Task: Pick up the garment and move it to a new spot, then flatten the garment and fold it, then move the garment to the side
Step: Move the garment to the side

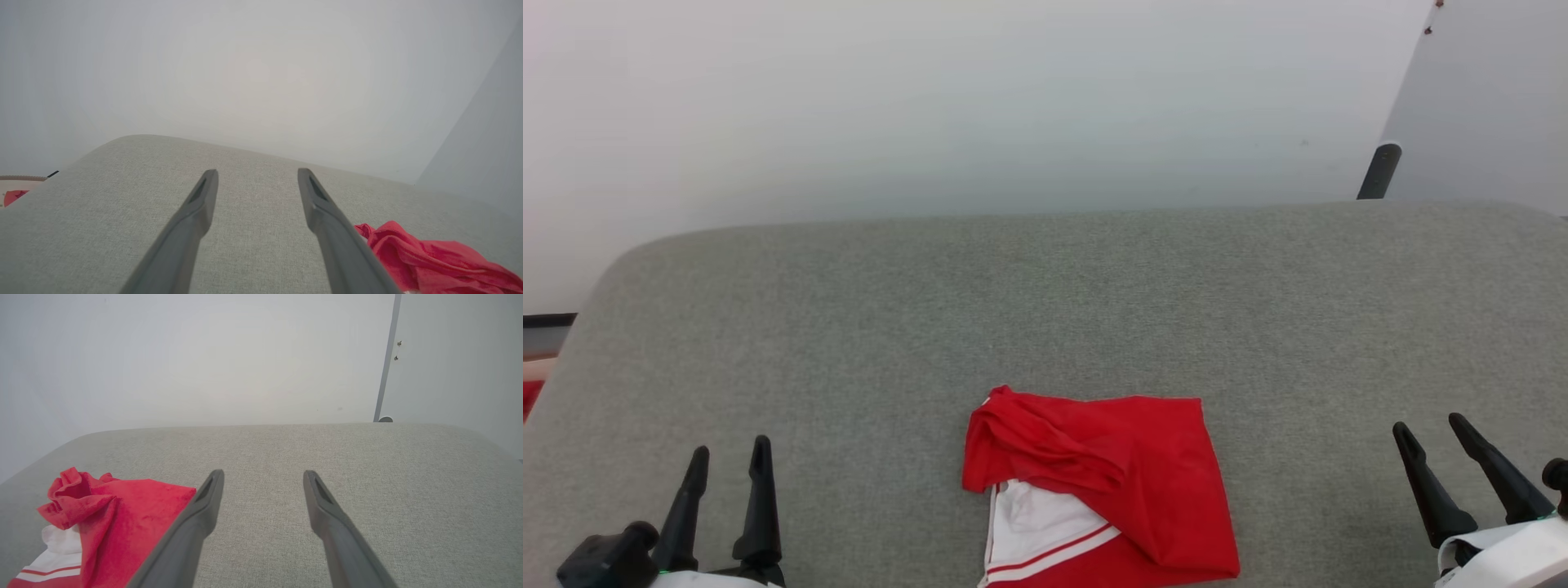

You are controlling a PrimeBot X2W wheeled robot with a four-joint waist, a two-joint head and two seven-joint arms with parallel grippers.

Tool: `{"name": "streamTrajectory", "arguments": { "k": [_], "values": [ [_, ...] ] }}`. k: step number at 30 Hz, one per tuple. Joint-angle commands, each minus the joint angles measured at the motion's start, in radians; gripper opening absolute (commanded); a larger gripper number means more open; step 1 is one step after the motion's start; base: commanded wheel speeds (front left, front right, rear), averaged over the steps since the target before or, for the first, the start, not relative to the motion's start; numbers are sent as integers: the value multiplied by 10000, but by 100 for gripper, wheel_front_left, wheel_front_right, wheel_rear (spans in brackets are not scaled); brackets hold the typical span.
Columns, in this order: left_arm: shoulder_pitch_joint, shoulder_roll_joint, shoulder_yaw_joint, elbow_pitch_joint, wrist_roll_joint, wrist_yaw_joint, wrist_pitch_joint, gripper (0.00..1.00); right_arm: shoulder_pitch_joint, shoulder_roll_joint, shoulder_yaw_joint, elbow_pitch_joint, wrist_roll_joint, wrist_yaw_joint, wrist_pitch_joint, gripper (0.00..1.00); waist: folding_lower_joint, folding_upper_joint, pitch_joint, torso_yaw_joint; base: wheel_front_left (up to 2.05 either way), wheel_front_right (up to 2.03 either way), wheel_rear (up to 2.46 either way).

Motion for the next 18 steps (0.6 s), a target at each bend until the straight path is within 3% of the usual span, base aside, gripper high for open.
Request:
{"name": "streamTrajectory", "arguments": {
  "k": [1, 18],
  "values": [
    [74, -6, 37, -33, 40, 3, -32, 100, 103, 39, 12, -34, 9, -4, 4, 100, 0, 0, -6, 40, 0, 0, 0],
    [167, 85, 64, -181, 181, 3, -32, 100, -502, 210, 1367, 241, 389, -4, 1353, 100, 0, 0, 141, 1198, 0, 0, 0]
  ]
}}
